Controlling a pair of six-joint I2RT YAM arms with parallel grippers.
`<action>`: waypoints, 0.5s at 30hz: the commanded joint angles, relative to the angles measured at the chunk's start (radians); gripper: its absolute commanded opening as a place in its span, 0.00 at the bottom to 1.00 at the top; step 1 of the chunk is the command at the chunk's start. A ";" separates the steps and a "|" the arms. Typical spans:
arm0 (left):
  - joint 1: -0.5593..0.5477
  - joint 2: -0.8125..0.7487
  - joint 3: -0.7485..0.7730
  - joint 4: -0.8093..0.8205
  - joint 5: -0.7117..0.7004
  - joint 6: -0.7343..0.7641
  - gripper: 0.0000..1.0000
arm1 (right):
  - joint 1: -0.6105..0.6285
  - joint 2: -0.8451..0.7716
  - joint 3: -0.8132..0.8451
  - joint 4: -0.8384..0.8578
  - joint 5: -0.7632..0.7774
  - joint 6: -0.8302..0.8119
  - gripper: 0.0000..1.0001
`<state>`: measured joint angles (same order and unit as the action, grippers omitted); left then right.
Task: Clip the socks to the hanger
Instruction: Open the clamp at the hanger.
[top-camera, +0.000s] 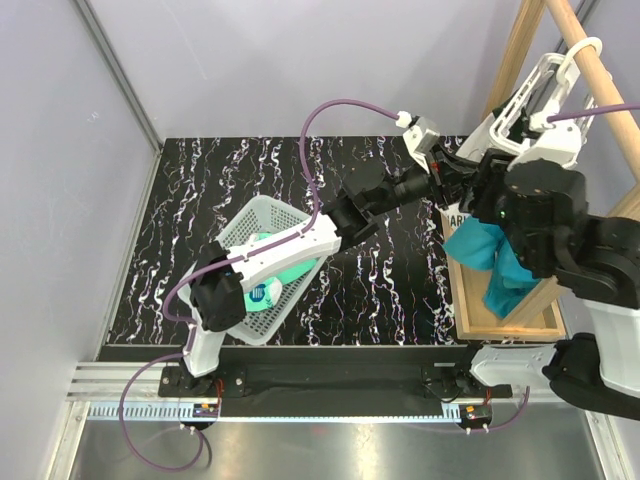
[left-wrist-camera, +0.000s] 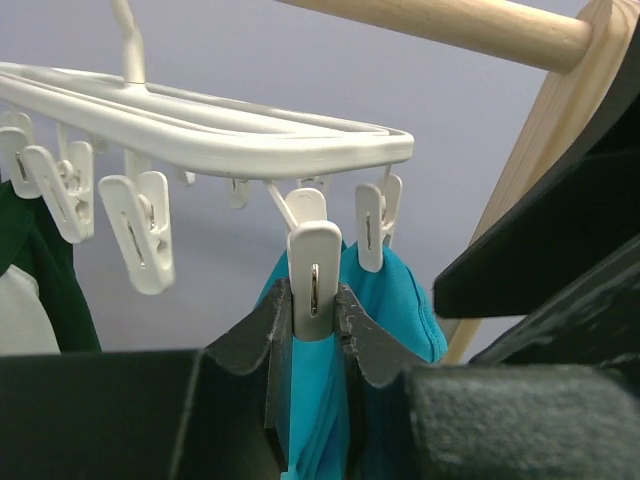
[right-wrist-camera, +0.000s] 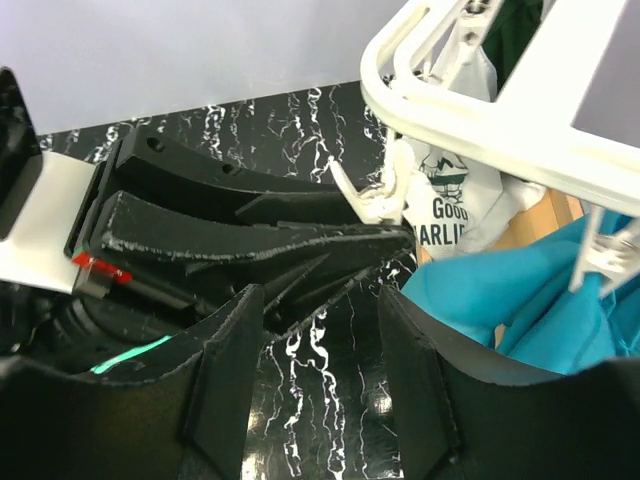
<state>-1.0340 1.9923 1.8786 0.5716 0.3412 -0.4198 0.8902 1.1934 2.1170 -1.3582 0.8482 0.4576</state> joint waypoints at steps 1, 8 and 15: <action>0.006 -0.043 -0.012 -0.006 0.053 -0.019 0.00 | -0.008 0.037 0.027 0.041 0.057 0.032 0.57; 0.029 -0.056 -0.053 0.017 0.059 -0.046 0.00 | -0.194 0.110 0.055 0.045 -0.037 -0.011 0.59; 0.038 -0.058 -0.061 0.013 0.073 -0.074 0.00 | -0.249 0.066 -0.018 0.151 -0.070 -0.069 0.60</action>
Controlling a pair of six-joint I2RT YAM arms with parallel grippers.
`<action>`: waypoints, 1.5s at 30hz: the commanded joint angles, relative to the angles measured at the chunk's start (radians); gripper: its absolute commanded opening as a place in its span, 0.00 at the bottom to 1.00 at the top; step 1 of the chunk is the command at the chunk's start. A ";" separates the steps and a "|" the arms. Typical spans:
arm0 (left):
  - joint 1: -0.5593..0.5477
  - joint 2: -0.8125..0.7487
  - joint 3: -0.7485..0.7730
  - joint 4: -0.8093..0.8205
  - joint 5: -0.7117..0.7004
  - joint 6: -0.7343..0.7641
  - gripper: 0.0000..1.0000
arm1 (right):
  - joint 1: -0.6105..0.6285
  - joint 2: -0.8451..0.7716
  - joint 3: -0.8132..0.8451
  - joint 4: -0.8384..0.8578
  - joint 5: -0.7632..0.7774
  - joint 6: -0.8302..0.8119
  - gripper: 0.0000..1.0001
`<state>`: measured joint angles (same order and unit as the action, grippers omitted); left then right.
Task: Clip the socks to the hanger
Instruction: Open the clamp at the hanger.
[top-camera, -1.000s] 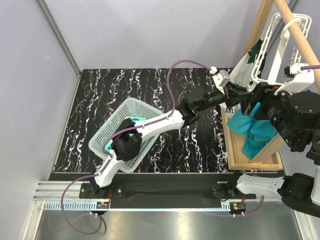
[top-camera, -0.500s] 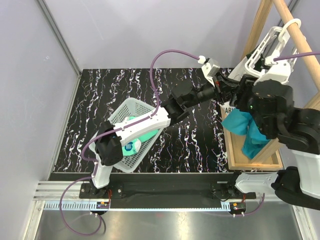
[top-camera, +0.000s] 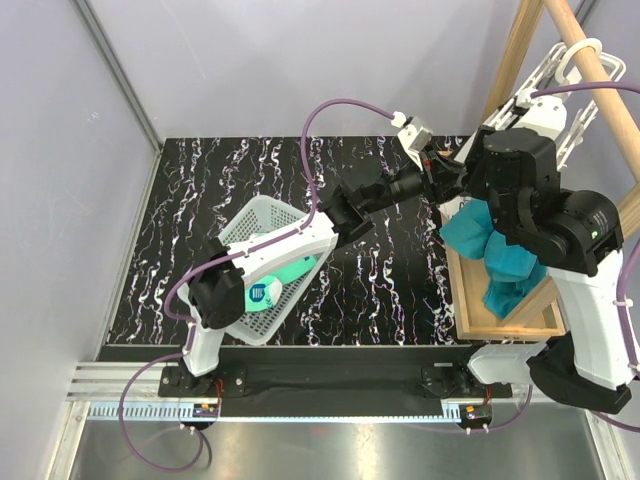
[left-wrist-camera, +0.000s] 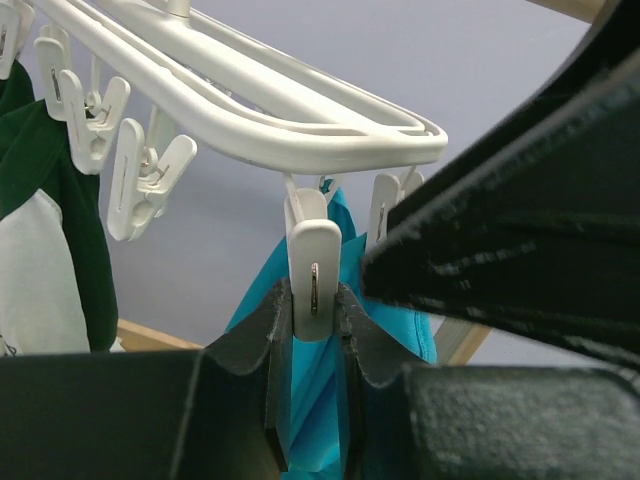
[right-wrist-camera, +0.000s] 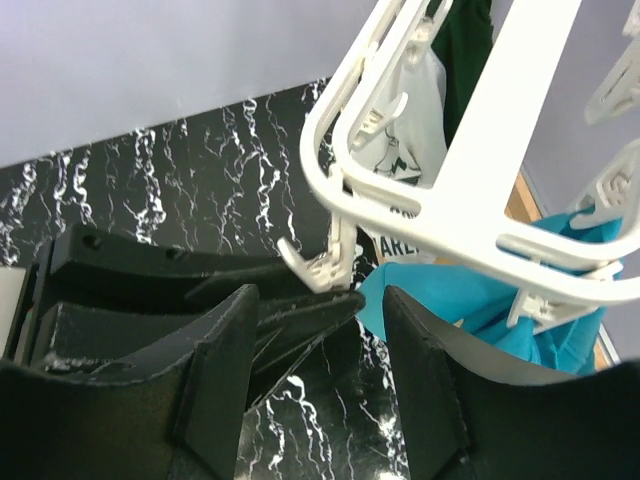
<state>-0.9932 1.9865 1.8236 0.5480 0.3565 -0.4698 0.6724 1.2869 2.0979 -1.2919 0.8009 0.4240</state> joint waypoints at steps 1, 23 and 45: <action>-0.001 -0.051 -0.003 0.036 0.061 -0.024 0.00 | -0.049 -0.028 -0.012 0.097 -0.044 -0.042 0.61; 0.016 -0.037 -0.004 0.104 0.104 -0.095 0.00 | -0.241 -0.069 -0.164 0.333 -0.284 -0.169 0.60; 0.025 -0.087 -0.100 0.092 0.050 -0.079 0.58 | -0.300 -0.054 -0.197 0.364 -0.318 -0.208 0.00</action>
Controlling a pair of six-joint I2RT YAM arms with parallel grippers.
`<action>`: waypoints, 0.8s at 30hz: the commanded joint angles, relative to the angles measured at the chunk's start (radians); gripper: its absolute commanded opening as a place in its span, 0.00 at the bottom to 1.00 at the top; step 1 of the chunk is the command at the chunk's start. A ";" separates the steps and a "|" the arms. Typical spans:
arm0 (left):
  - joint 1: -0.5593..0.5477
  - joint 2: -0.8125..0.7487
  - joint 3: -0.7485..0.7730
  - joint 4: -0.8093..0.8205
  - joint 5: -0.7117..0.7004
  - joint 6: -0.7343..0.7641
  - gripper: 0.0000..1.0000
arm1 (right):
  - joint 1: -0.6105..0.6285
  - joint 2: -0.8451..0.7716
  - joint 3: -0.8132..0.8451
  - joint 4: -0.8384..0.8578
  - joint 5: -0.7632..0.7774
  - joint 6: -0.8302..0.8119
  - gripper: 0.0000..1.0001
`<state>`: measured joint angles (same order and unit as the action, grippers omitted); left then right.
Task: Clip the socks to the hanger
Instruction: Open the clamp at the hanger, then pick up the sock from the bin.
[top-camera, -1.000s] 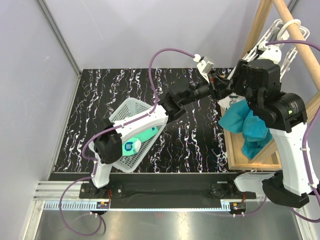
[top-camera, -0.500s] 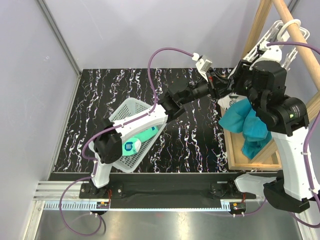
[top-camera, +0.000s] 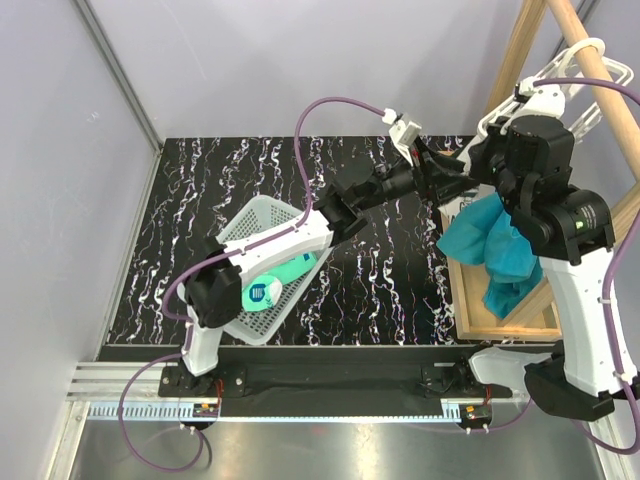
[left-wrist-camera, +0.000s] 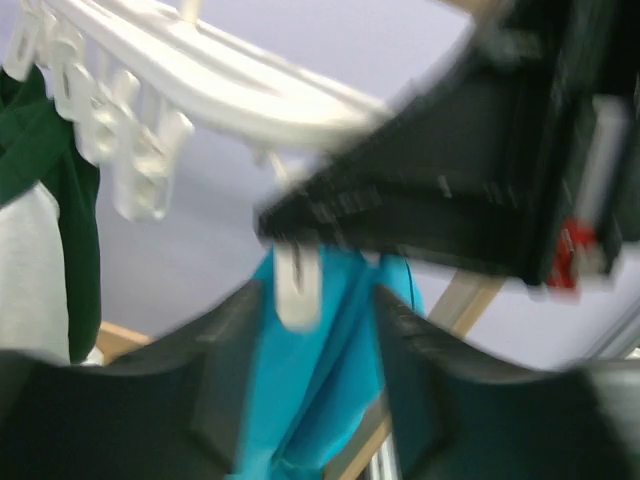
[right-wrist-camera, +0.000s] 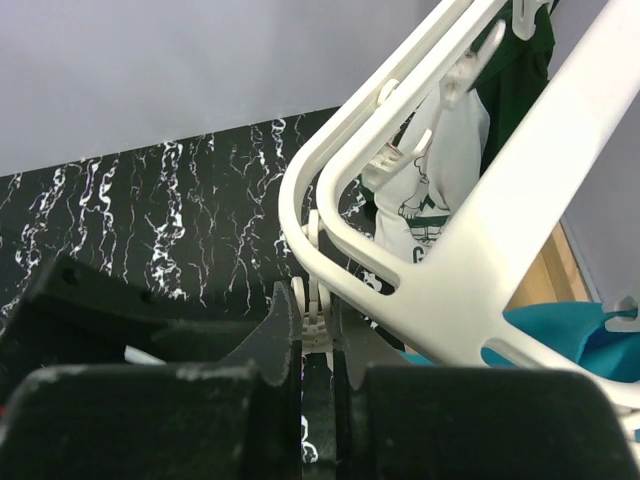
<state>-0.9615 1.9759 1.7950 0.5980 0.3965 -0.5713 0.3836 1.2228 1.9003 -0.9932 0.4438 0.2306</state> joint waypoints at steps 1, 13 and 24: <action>-0.005 -0.131 -0.101 0.034 -0.001 0.045 0.67 | -0.011 0.011 -0.001 0.056 0.044 -0.013 0.00; 0.078 -0.679 -0.534 -0.837 -0.394 0.111 0.61 | -0.019 0.012 -0.049 0.042 0.022 -0.010 0.00; 0.354 -0.962 -0.796 -1.420 -0.824 -0.175 0.77 | -0.022 0.064 -0.080 0.021 -0.102 0.024 0.00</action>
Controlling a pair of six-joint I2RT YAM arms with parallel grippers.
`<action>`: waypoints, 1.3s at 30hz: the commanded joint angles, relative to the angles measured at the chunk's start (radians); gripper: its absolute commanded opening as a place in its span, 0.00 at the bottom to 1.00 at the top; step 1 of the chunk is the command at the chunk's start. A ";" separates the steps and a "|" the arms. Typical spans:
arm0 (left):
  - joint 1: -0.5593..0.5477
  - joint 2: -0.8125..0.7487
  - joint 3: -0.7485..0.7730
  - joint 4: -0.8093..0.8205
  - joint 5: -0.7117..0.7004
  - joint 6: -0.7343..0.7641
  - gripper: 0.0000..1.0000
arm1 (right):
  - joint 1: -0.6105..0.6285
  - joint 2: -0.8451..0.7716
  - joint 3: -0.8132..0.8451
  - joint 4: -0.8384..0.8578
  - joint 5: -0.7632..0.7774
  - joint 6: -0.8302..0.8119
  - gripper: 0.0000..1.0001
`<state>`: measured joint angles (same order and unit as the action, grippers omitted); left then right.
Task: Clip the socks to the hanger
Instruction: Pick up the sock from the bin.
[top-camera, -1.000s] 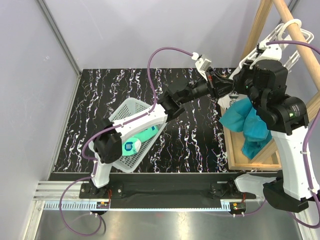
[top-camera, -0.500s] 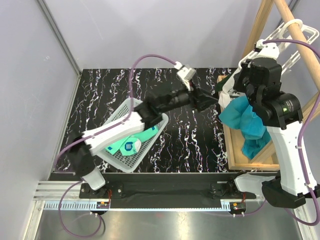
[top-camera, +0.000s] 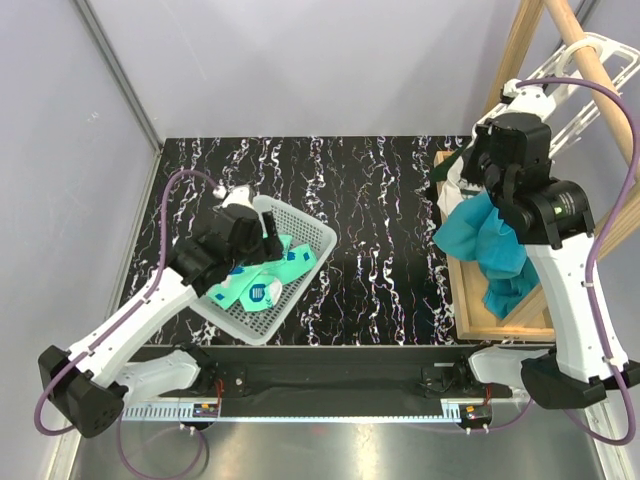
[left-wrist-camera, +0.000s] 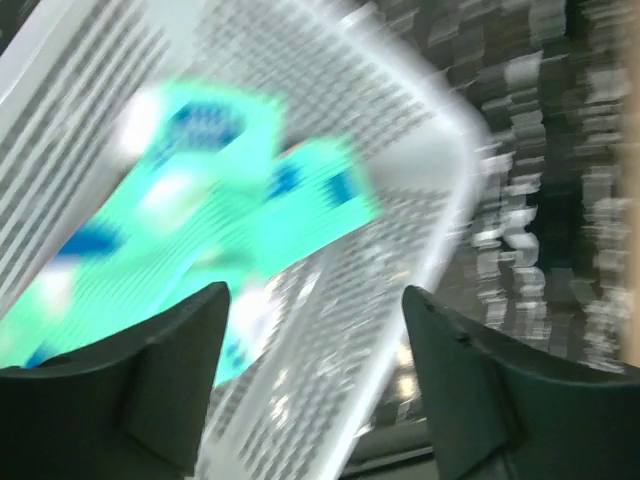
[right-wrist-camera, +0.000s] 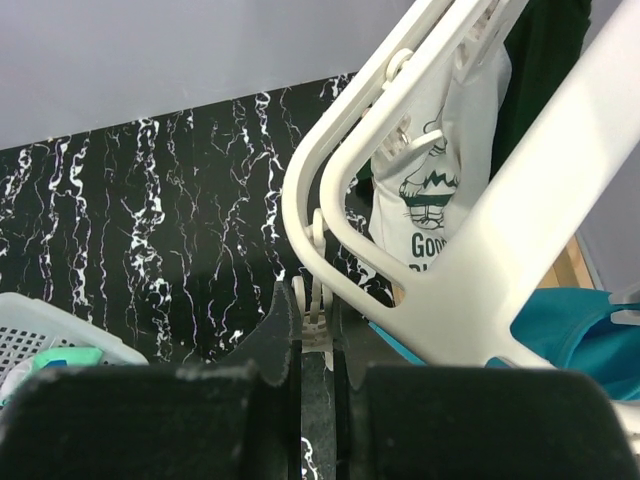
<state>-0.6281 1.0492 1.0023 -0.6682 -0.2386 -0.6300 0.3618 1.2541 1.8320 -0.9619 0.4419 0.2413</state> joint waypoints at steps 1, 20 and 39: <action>0.040 -0.022 -0.028 -0.143 -0.173 -0.109 0.77 | 0.002 0.037 -0.008 -0.015 -0.104 0.012 0.00; 0.452 0.127 -0.240 0.257 0.198 -0.152 0.59 | 0.002 0.004 -0.020 -0.008 -0.097 -0.007 0.00; 0.404 0.374 -0.123 0.407 0.203 -0.412 0.63 | 0.002 0.001 -0.013 0.006 -0.126 -0.007 0.00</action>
<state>-0.2058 1.4075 0.8383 -0.3168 -0.0105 -0.9958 0.3569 1.2484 1.8145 -0.9401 0.4122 0.2401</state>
